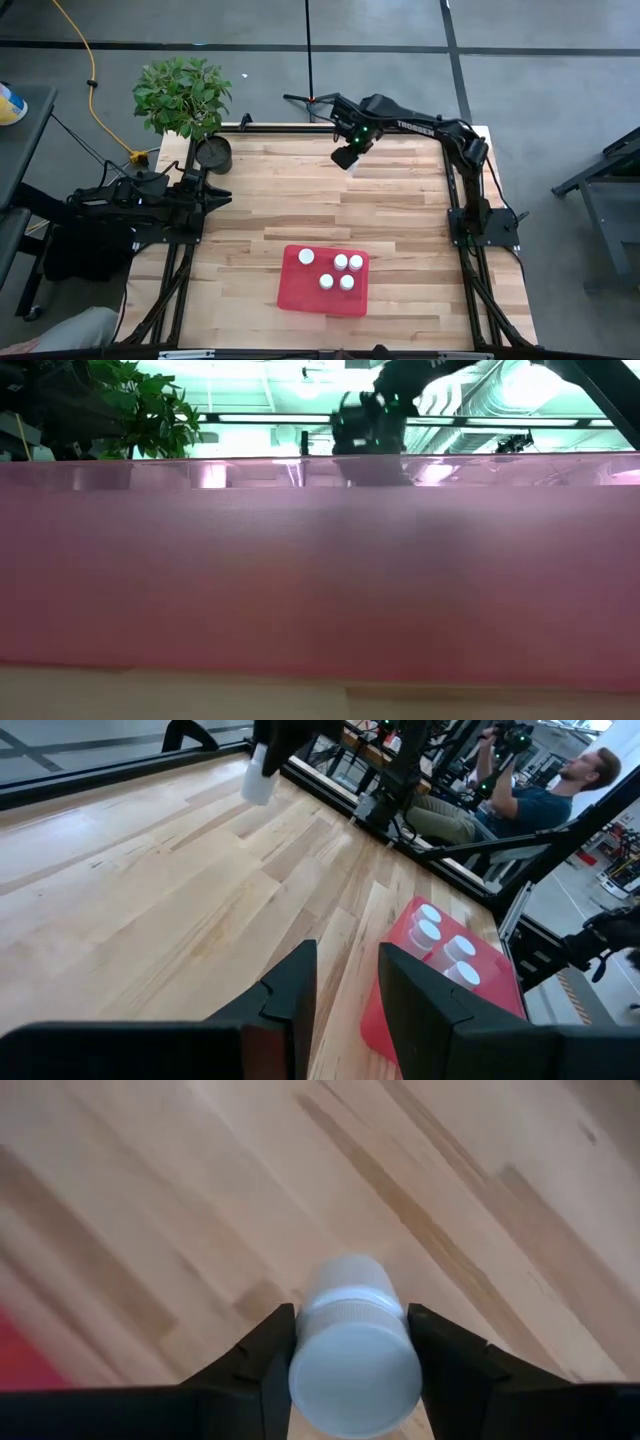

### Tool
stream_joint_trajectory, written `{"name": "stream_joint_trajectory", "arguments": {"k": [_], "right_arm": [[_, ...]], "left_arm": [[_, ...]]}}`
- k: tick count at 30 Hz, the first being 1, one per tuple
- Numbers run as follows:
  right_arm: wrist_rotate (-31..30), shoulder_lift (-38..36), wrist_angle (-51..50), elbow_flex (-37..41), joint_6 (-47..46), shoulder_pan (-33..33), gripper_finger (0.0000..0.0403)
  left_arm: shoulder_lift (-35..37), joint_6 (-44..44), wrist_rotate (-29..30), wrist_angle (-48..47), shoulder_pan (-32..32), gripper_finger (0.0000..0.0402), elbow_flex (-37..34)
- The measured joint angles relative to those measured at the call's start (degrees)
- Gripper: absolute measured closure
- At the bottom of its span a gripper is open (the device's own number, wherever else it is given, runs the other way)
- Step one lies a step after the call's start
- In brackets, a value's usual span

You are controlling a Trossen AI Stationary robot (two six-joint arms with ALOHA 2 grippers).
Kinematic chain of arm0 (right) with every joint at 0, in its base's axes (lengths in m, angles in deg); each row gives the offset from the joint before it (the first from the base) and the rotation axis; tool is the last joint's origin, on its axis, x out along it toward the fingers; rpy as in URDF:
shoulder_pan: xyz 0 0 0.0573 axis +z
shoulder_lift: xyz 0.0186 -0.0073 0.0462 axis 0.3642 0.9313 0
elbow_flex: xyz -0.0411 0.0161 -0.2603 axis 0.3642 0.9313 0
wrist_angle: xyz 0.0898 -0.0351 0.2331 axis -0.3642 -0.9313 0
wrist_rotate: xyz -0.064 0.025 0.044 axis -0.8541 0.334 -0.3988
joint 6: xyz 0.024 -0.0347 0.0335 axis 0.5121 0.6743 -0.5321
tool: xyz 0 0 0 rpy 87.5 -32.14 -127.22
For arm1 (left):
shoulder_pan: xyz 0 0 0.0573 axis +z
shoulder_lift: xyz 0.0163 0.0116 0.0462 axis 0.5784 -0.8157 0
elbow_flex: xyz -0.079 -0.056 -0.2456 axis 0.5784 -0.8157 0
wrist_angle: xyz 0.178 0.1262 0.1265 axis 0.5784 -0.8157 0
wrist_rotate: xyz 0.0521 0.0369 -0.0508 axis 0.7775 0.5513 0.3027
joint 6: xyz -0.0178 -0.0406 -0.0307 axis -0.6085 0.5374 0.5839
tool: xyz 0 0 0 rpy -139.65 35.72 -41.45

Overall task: Pick and place pill bottles into a basket
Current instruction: Put the white pill bottle into the red bin

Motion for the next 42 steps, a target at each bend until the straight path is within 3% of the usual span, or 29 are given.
{"name": "stream_joint_trajectory", "arguments": {"k": [12,20,29,42], "right_arm": [[-2.2,-0.1,-5.9,-20.7,0.3,9.7,0.0255],[-2.2,-0.1,-6.6,-30.0,-2.8,17.6,0.0255],[-2.9,-0.1,-5.4,-31.4,-8.4,29.2,0.0255],[-13.5,0.3,-5.4,-28.7,-21.1,41.9,0.0255]], "left_arm": [[0.0,0.0,0.0,0.0,0.0,0.0257,0.0],[0.0,0.0,0.0,0.0,0.0,0.0257,0.0],[0.0,0.0,0.0,0.0,0.0,0.0257,0.0],[0.0,0.0,0.0,0.0,0.0,0.0257,0.0]]}}
